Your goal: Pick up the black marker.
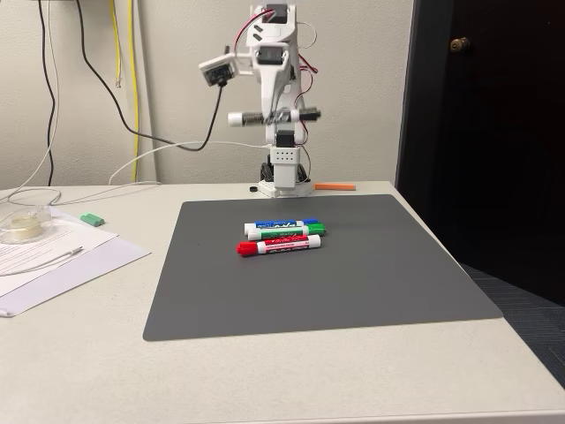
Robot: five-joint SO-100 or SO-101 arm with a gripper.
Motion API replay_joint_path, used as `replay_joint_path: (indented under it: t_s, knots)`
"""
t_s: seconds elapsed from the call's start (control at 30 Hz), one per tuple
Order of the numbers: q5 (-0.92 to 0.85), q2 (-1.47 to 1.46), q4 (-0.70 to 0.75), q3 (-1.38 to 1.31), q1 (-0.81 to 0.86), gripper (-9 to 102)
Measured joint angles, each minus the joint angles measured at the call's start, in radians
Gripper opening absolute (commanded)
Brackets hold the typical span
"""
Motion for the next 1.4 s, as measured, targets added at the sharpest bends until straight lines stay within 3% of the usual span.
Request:
replay_joint_path:
  t_s: [0.3, 0.7, 1.4]
  knots:
    - [-0.012, 0.321, -0.273, 0.518, -0.011, 0]
    - [-0.06, 0.275, -0.391, 0.554, 0.003, 0]
    - [-0.08, 0.272, -0.459, 0.653, 0.009, 0]
